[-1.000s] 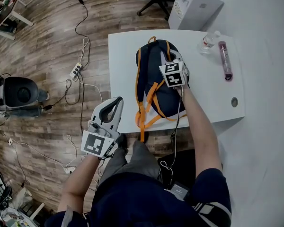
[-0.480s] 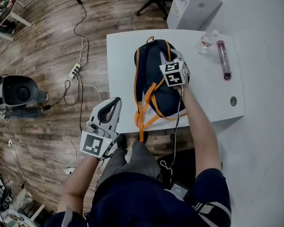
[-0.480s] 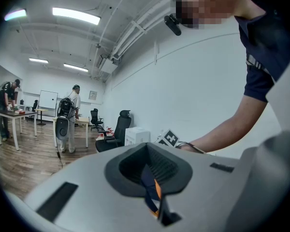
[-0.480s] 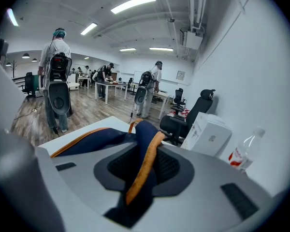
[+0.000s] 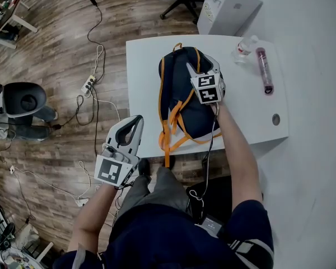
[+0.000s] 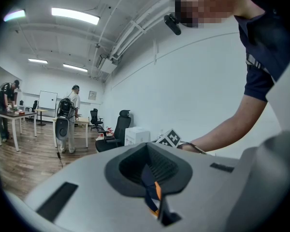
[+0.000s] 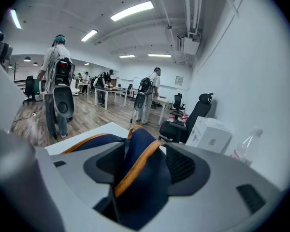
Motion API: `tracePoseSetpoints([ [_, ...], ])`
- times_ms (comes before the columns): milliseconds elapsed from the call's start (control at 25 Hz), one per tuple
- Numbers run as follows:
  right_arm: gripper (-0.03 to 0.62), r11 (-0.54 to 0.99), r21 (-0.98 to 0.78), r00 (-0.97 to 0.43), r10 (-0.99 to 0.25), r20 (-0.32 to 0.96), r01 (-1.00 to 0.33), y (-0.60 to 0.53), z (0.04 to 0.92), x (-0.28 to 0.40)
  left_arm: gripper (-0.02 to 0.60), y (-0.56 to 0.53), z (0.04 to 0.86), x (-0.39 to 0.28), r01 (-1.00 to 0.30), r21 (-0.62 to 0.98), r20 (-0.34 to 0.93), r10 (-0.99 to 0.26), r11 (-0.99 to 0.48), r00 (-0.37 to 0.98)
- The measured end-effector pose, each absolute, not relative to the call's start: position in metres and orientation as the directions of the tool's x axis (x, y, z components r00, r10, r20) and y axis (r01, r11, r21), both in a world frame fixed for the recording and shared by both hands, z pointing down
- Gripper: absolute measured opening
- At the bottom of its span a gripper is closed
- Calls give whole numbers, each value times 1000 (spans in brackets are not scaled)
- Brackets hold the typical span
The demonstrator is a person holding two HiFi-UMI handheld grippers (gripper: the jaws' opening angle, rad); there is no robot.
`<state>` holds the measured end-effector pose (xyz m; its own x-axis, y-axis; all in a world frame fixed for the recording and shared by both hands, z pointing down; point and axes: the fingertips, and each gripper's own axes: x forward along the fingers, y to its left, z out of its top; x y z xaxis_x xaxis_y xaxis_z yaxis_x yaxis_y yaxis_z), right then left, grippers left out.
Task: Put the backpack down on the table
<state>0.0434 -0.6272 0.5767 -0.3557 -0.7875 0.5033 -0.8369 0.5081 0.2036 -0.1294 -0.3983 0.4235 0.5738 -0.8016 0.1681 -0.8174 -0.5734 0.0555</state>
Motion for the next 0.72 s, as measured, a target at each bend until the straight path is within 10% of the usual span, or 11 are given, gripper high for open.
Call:
tracePoseSetpoints([
  [400, 359, 466, 199, -370, -847, 381, -862, -621, 552, 50, 5, -400, 426, -125, -810, 50, 171, -794, -584, 584],
  [720, 297, 456, 196, -383, -867, 319, -868, -599, 521, 50, 5, -399, 424, -122, -804, 52, 165, -789, -593, 592],
])
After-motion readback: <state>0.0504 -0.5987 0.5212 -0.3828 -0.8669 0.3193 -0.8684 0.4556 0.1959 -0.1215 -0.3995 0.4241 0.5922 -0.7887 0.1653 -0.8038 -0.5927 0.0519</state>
